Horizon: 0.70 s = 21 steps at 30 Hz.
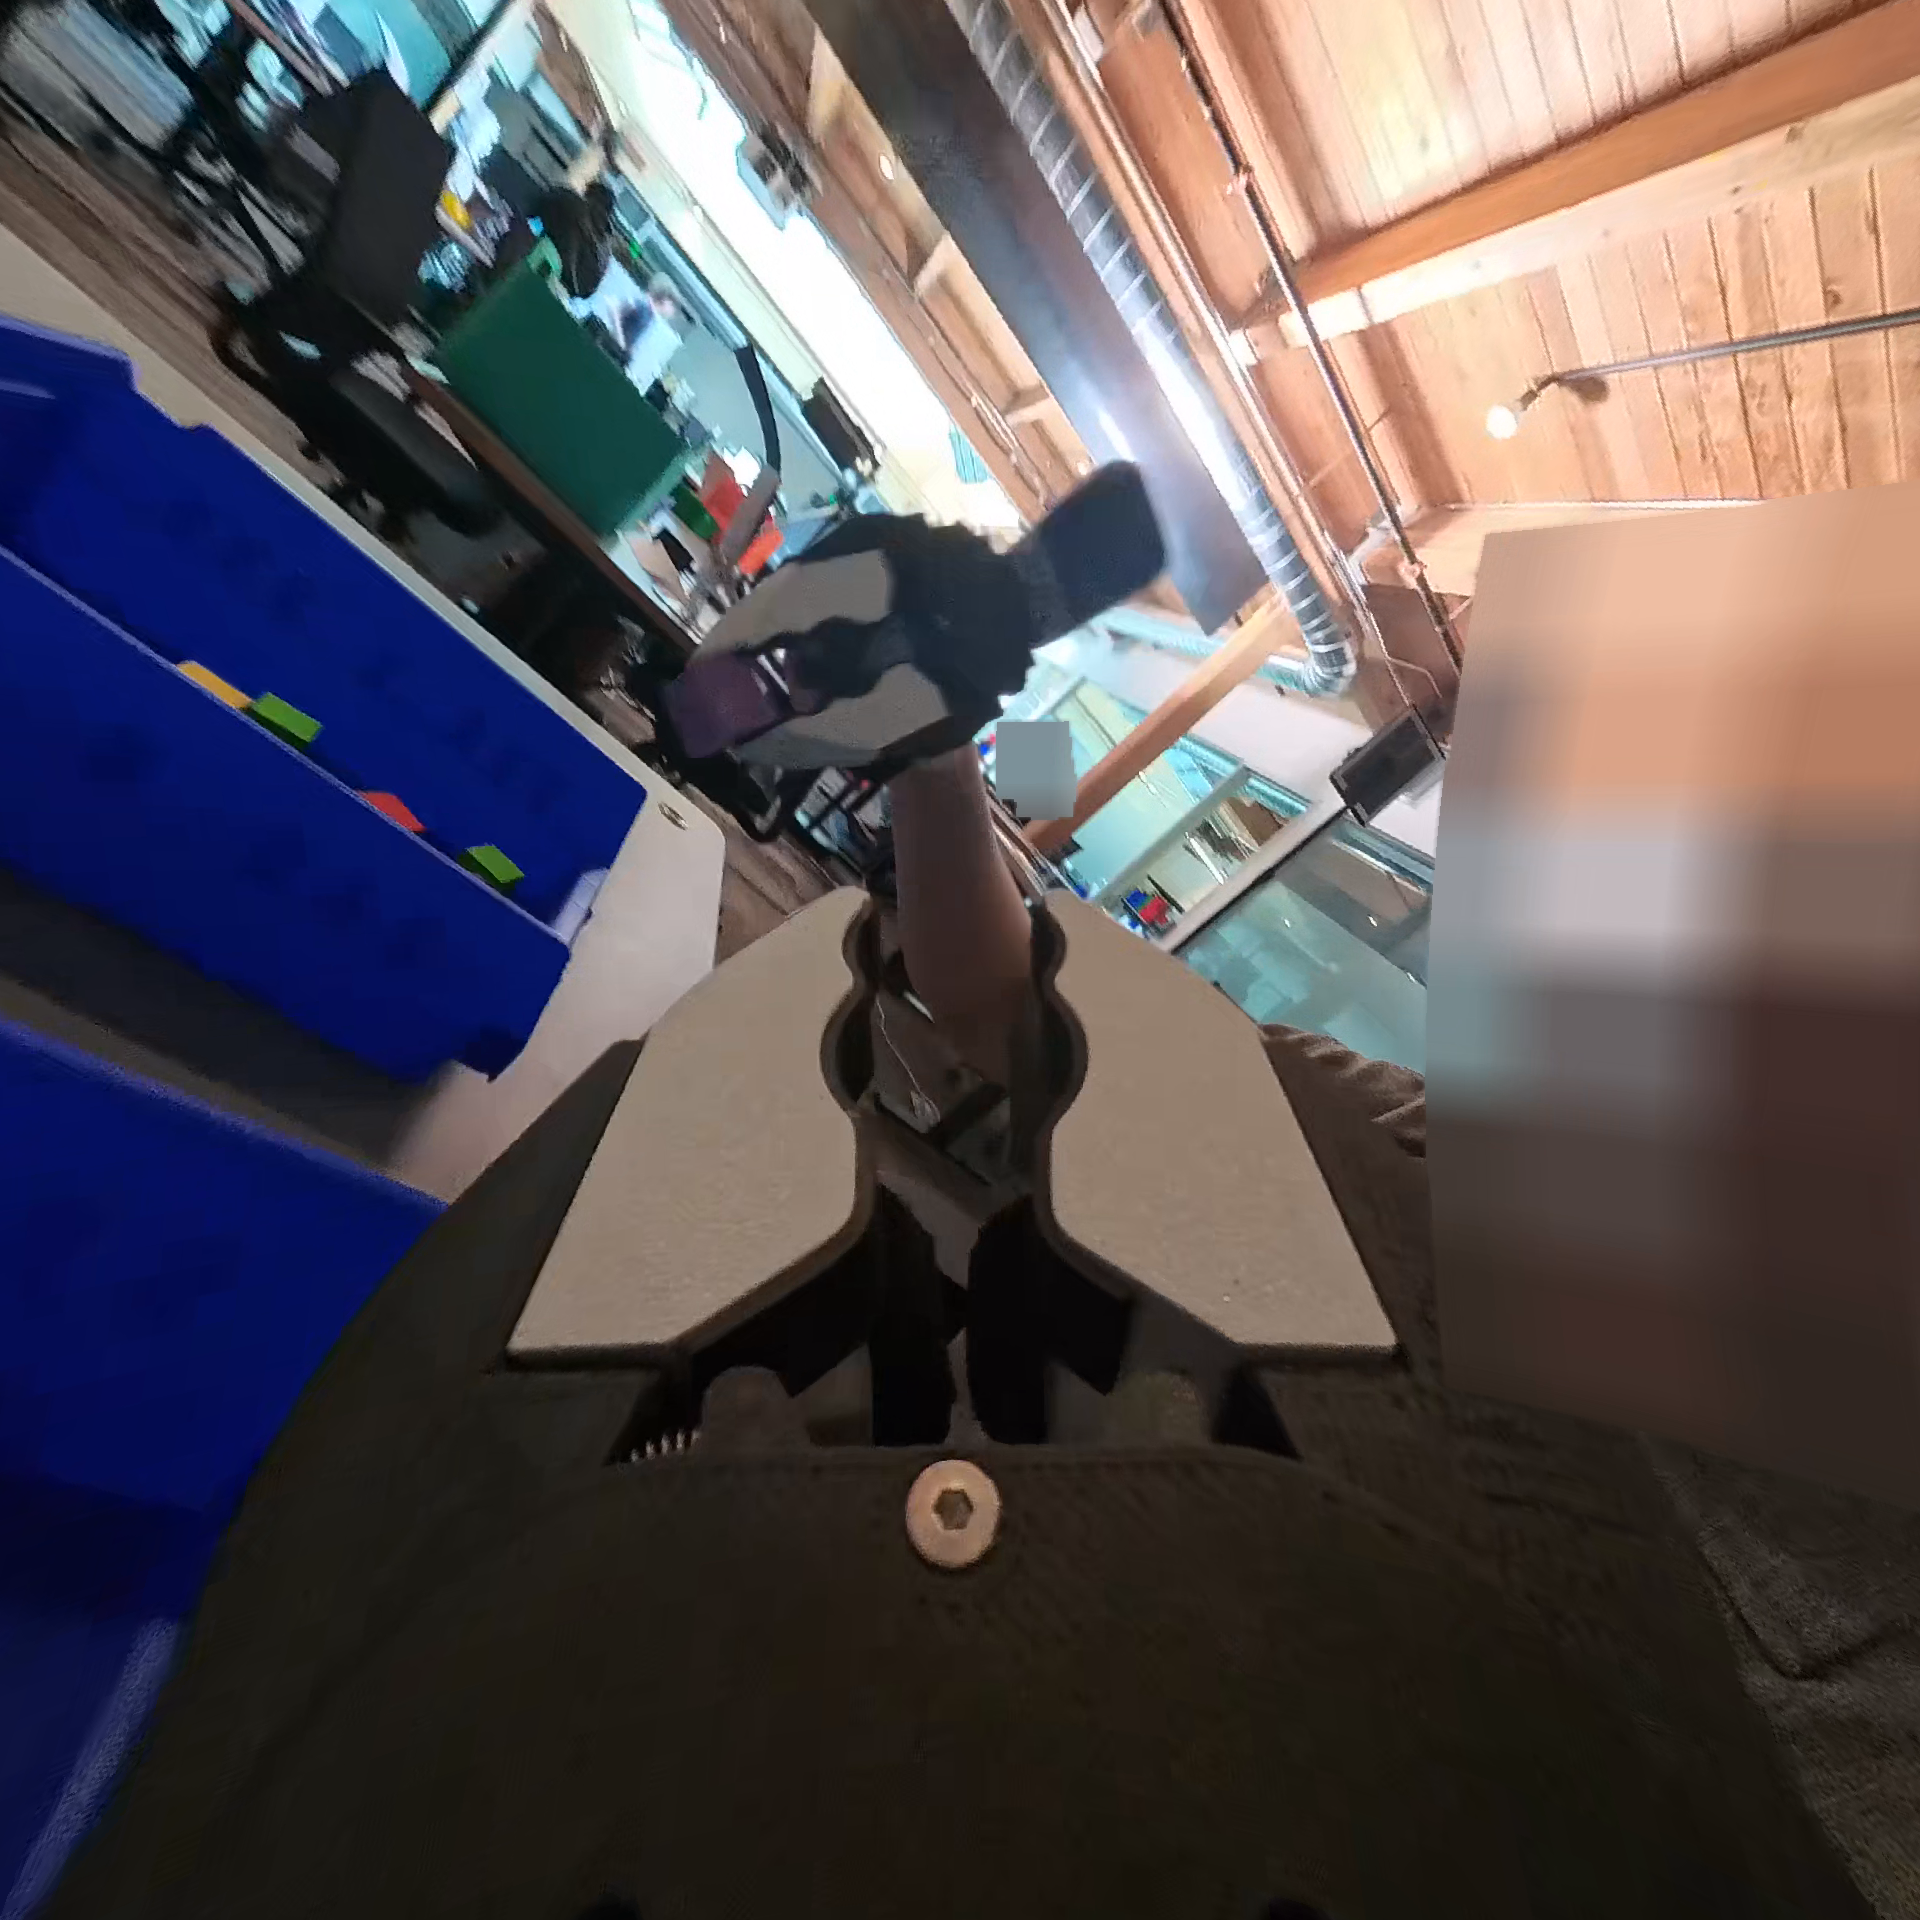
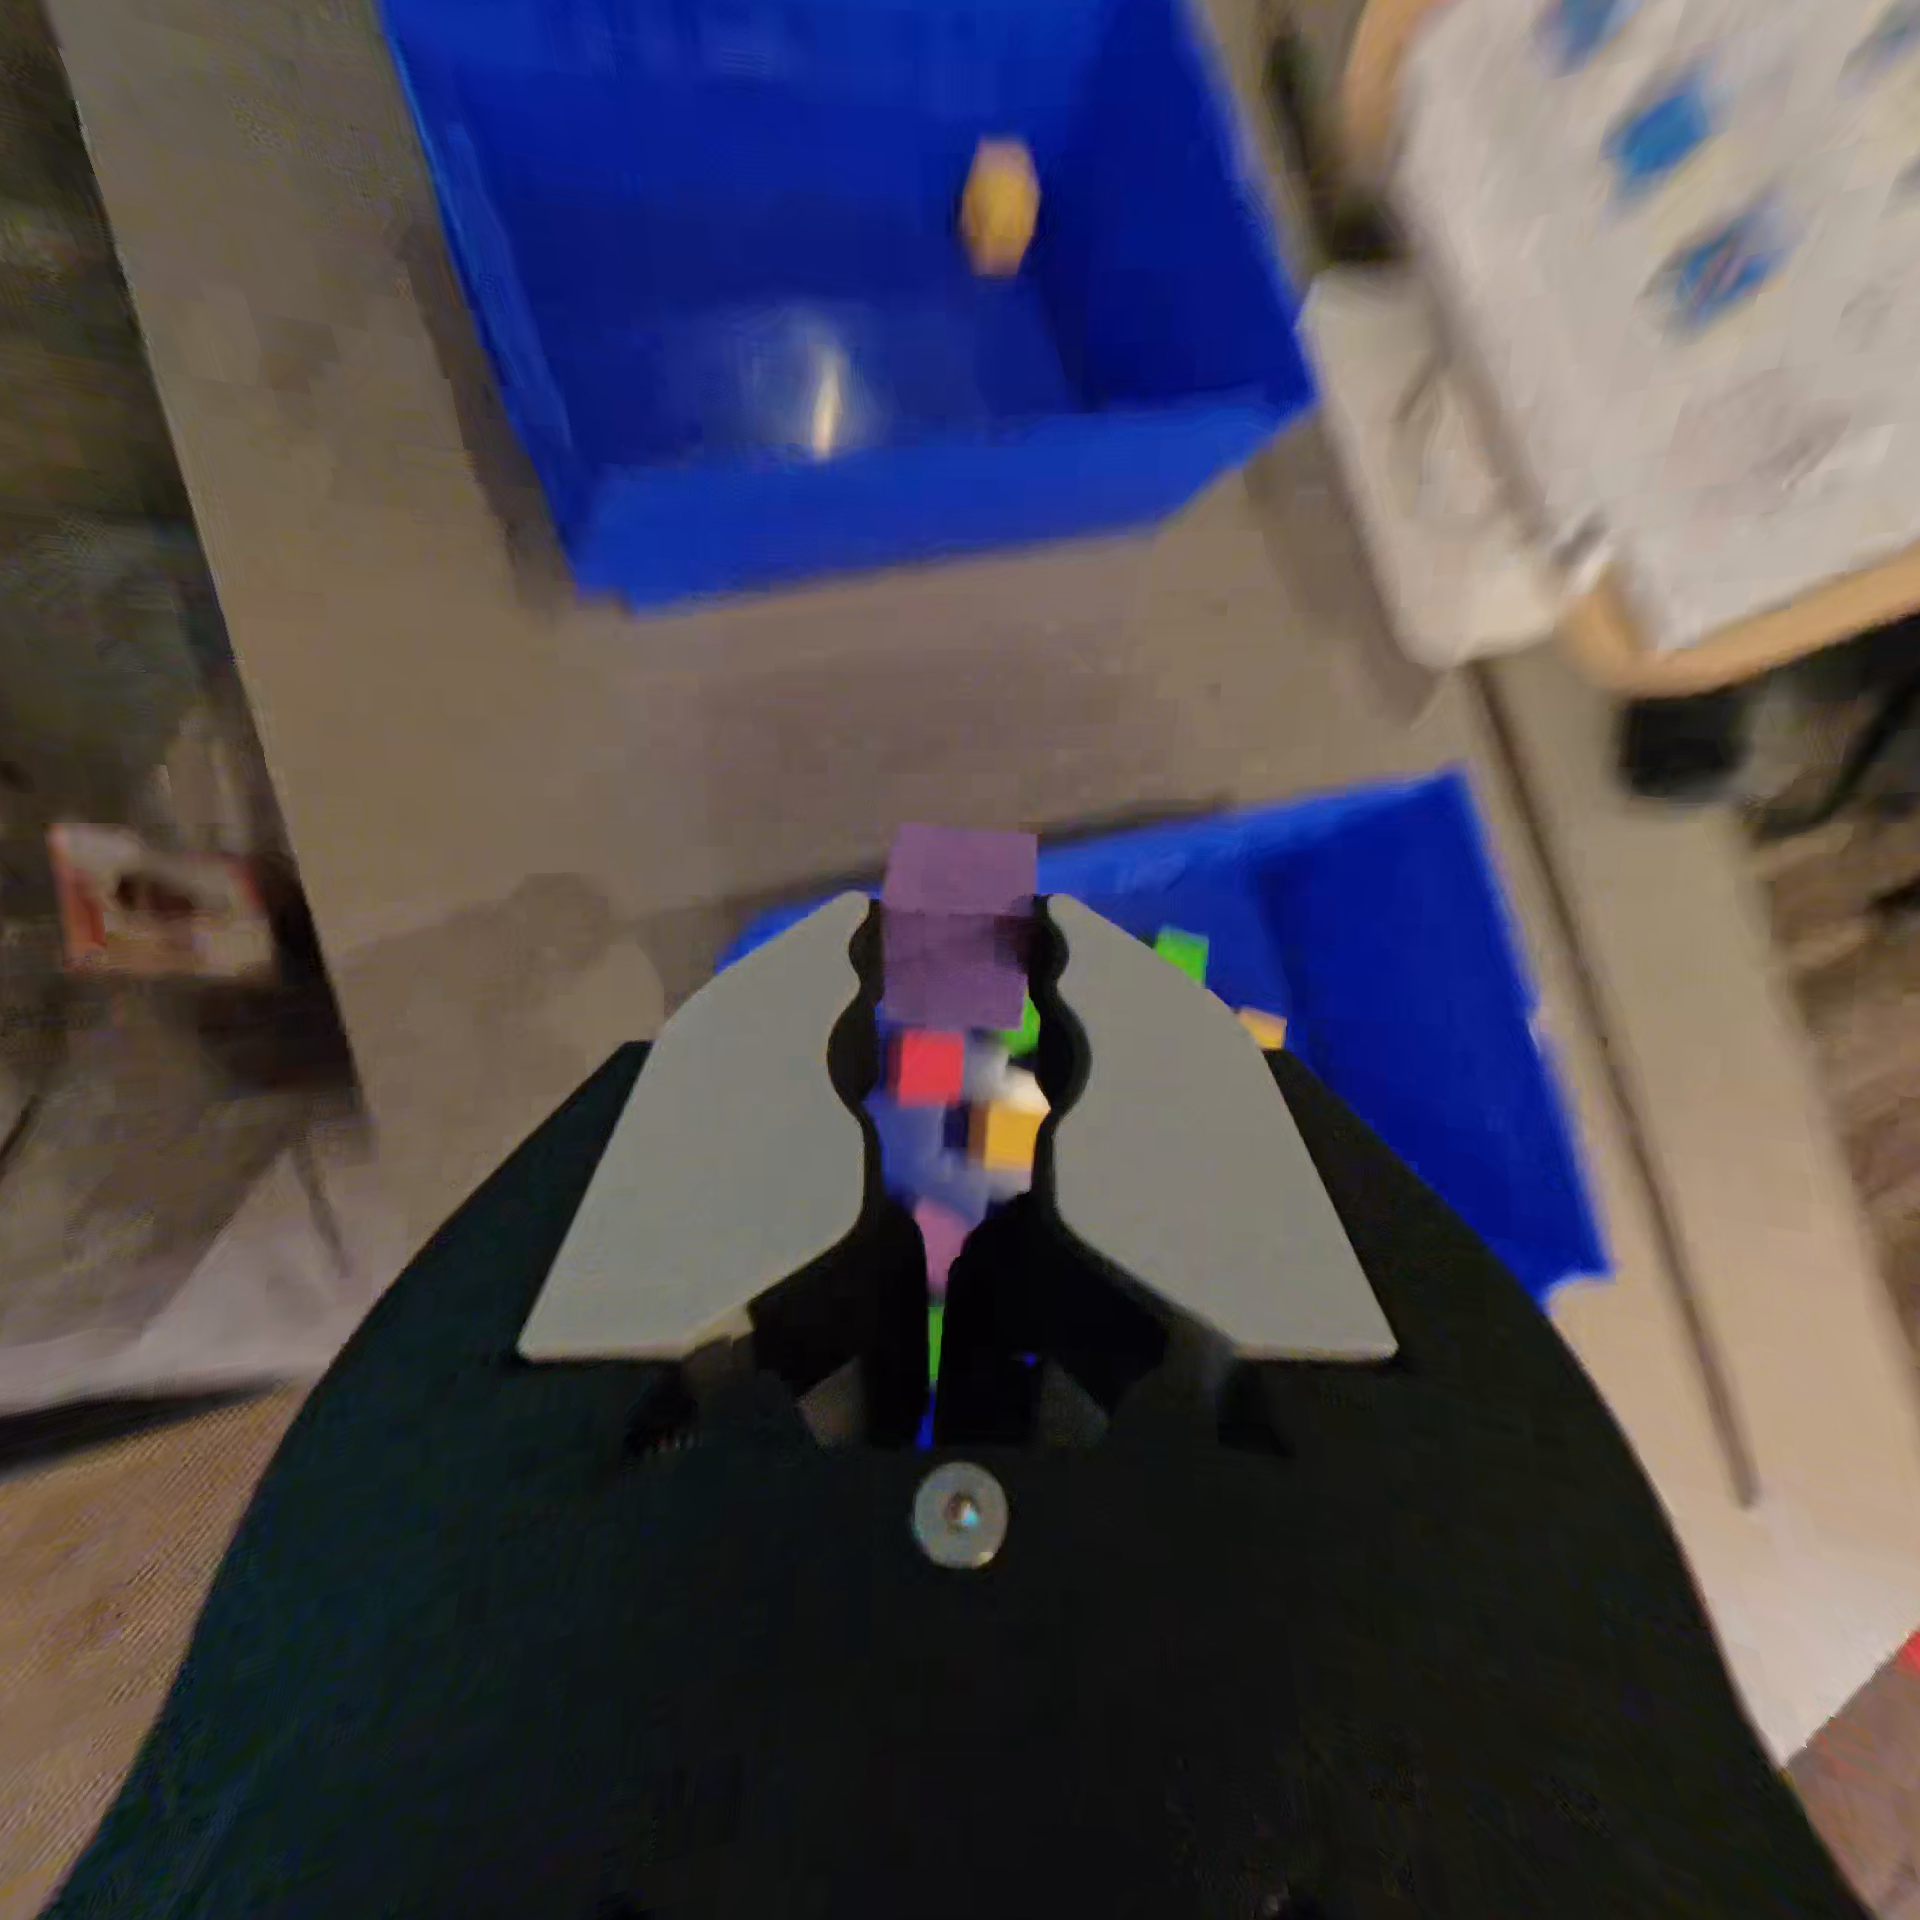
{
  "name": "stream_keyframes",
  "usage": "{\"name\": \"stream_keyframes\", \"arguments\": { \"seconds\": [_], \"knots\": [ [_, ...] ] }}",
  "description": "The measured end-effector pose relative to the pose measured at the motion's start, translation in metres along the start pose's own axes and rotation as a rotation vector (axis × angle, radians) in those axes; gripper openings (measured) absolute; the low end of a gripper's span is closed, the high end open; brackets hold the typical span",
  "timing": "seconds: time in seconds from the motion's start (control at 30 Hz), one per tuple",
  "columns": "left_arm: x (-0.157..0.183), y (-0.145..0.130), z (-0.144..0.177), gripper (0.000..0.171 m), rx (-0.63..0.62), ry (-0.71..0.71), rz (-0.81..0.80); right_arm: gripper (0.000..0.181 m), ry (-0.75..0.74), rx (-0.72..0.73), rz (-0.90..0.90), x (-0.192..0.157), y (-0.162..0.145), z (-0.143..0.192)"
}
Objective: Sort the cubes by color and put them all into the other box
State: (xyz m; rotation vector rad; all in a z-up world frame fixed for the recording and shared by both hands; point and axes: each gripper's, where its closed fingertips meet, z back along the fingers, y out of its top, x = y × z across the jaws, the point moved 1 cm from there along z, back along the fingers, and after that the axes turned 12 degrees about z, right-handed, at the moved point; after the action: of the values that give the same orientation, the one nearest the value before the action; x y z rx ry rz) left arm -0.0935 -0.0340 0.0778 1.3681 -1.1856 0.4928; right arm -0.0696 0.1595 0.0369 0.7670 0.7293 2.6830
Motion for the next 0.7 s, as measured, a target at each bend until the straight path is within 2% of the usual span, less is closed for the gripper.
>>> {"name": "stream_keyframes", "arguments": {
  "seconds": [0.07,0.17,0.23,0.5,0.7],
  "knots": [
    [0.001,0.005,0.012,0.025,0.048,0.003,-0.009,0.027,0.107,-0.155,-0.052,-0.003,-0.039,-0.015],
    [0.004,0.008,0.022,0.020,0.059,0.001,-0.005,0.027,0.218,-0.240,-0.096,-0.013,-0.067,-0.038],
    [0.007,0.012,0.026,0.018,0.088,0.013,-0.031,0.027,0.266,-0.232,-0.099,-0.021,-0.070,-0.053],
    [0.003,0.009,0.031,0.016,0.065,0.073,-0.055,0.027,0.391,-0.199,-0.097,-0.042,-0.079,-0.102],
    [0.002,0.010,0.033,0.016,0.062,0.093,-0.068,0.027,0.429,-0.162,-0.111,-0.041,-0.086,-0.113]
  ]
}}
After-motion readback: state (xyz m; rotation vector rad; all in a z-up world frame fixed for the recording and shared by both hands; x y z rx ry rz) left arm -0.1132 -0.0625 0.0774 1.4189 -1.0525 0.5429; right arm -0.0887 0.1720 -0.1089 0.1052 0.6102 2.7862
